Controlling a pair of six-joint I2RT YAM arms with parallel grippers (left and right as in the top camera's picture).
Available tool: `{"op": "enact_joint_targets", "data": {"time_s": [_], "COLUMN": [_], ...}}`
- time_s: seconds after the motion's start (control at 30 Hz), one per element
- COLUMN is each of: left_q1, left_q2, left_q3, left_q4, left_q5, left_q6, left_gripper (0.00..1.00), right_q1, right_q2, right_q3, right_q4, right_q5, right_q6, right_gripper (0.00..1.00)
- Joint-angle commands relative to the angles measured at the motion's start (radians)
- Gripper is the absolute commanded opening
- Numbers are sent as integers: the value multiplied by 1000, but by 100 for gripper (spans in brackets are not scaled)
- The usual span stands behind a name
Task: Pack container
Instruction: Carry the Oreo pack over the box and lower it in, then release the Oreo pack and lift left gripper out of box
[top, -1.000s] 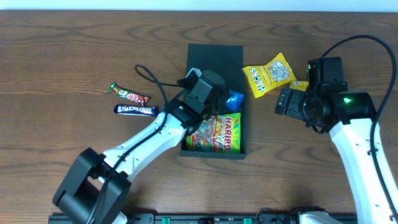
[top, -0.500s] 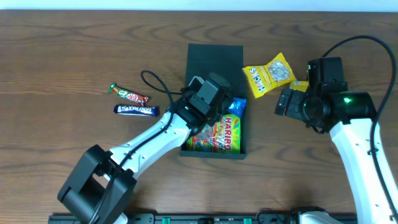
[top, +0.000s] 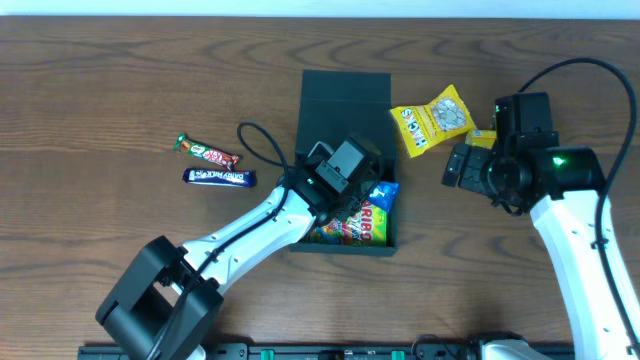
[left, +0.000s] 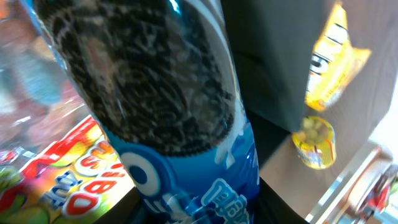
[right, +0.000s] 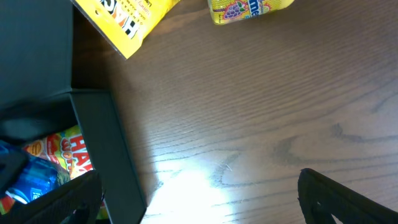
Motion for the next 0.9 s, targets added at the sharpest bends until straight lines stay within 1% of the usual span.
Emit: {"op": "enact_joint_targets", "data": {"time_s": [0.0, 0.17, 0.3, 0.33, 0.37, 0.4, 0.5, 0.6, 0.7, 0.77, 0.83, 0.87], "left_q1": [2, 3, 3, 3, 3, 3, 2, 2, 2, 2, 4, 5], "left_q2": [-1, -1, -1, -1, -1, -1, -1, -1, -10, -29, -57, -76], "left_q3": [17, 17, 17, 17, 17, 17, 17, 17, 17, 17, 17, 17], "left_q4": [-7, -5, 6, 10, 12, 14, 41, 89, 157, 166, 164, 163], "left_q5": [-13, -131, -164, -166, -166, -166, -157, -118, -98, -104, -132, -145], "left_q6": [-111, -127, -127, -123, -122, -114, -21, 35, 136, 199, 294, 362], "left_gripper": [6, 6, 6, 25, 58, 97, 95, 95, 95, 95, 95, 95], "right_q1": [-8, -8, -8, -8, -8, -8, -8, -8, -8, -8, -8, -8], "right_q2": [1, 1, 1, 1, 1, 1, 1, 1, 1, 1, 1, 1], "right_q3": [-5, -5, -5, -5, -5, -5, -5, -5, -5, -5, -5, -5], "right_q4": [-3, -6, -6, -6, -6, -6, -6, -6, -6, -6, -6, -6], "right_q5": [6, 6, 6, 6, 6, 6, -8, -8, -8, -8, -9, -12], "right_q6": [3, 0, 0, 0, 0, 1, 0, 0, 0, -8, -19, -32], "right_gripper": [99, 99, 99, 99, 99, 99, 99, 99, 99, 99, 99, 99]}}
